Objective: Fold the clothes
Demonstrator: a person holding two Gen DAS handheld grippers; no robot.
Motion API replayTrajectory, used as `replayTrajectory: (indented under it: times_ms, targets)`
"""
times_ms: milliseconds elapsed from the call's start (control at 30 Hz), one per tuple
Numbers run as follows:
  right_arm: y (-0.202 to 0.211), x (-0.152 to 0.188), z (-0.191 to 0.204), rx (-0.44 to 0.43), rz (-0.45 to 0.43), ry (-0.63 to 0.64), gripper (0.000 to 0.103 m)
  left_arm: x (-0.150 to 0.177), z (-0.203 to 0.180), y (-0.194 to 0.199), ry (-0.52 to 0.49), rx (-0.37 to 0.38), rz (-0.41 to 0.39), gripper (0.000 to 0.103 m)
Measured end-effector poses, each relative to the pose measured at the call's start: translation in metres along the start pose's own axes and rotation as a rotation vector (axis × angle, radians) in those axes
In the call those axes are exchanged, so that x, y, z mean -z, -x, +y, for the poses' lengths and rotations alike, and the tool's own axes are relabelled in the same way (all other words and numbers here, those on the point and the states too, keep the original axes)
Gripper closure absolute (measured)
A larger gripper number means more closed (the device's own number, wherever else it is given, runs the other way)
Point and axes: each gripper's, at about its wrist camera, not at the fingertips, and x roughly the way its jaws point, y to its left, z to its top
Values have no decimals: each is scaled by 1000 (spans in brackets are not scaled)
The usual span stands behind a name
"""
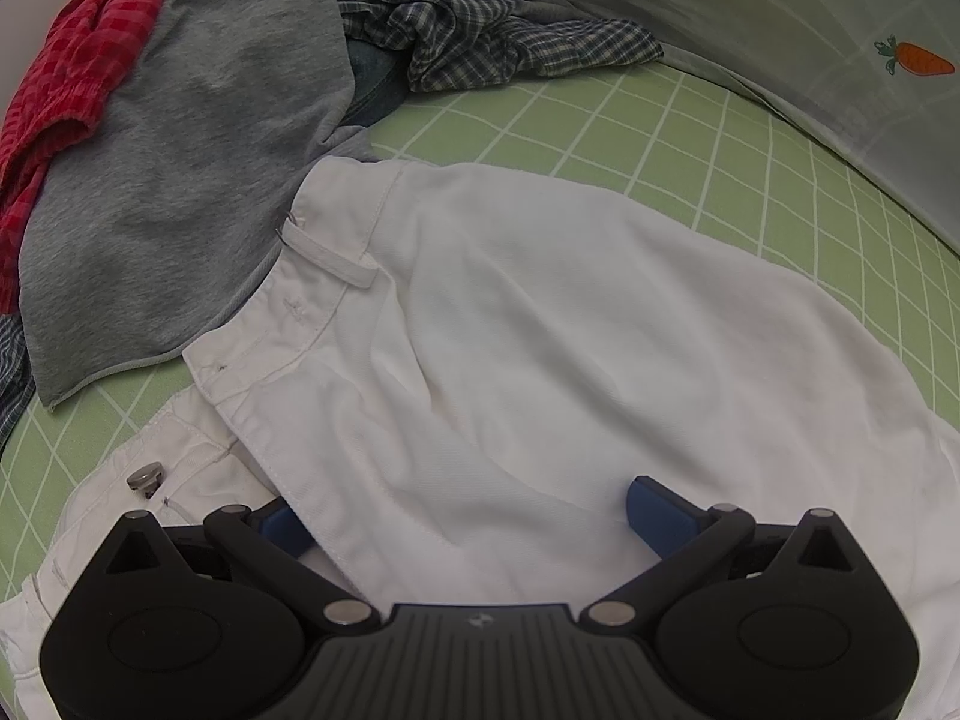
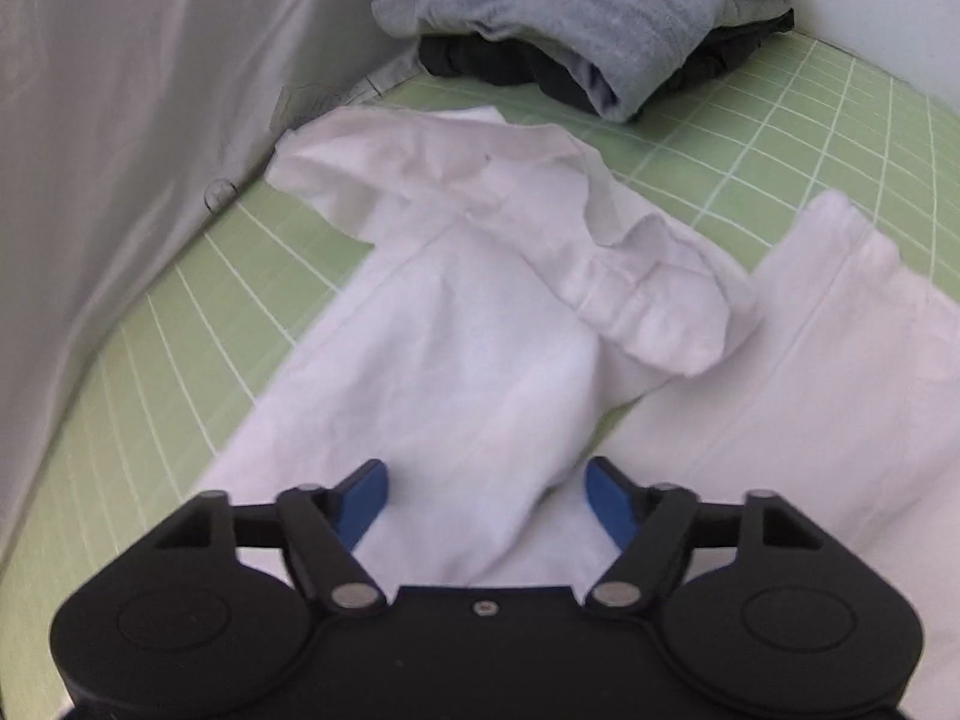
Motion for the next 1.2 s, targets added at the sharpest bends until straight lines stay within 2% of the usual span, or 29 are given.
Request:
replayTrajectory:
  times_ms: [67,100,200,300,500,633,667,733,767,800,867,967,1000,1200]
  targets:
    - [7,-2,-4,-29,-29,-7,94,0,0,0,0,0,-1,0]
    - [13,-4,-8,-37,-49,-18,96,0,0,0,0,0,0,0]
    - [38,-9,-23,-54,-96,-55,97,0,0,0,0,0,2,0]
    - [54,-8,-37,-2,-131,8,98,0,0,0,1,-1,2,0]
    - [41,18,-75,131,-38,6,99,-4,2,-2,-7,3,35,0]
    - [46,19,-67,164,-47,30,97,-14,5,-2,-12,14,99,0]
    - [49,17,-61,166,-61,48,92,-16,7,1,-9,24,89,0]
    - [55,11,-49,166,-98,88,70,-21,11,9,13,55,62,0]
    - [58,10,-40,169,-129,115,48,-25,13,12,34,74,55,0]
    - [61,9,-31,171,-160,150,39,-29,14,13,56,92,51,0]
    - [61,10,-8,160,-199,245,35,-38,15,13,99,120,49,0]
    - [53,11,29,116,-223,388,15,-53,8,8,121,142,65,0]
    - [49,11,41,90,-214,418,13,-58,5,6,127,146,71,0]
    - [7,18,98,-99,-88,501,12,-79,-2,12,226,163,76,0]
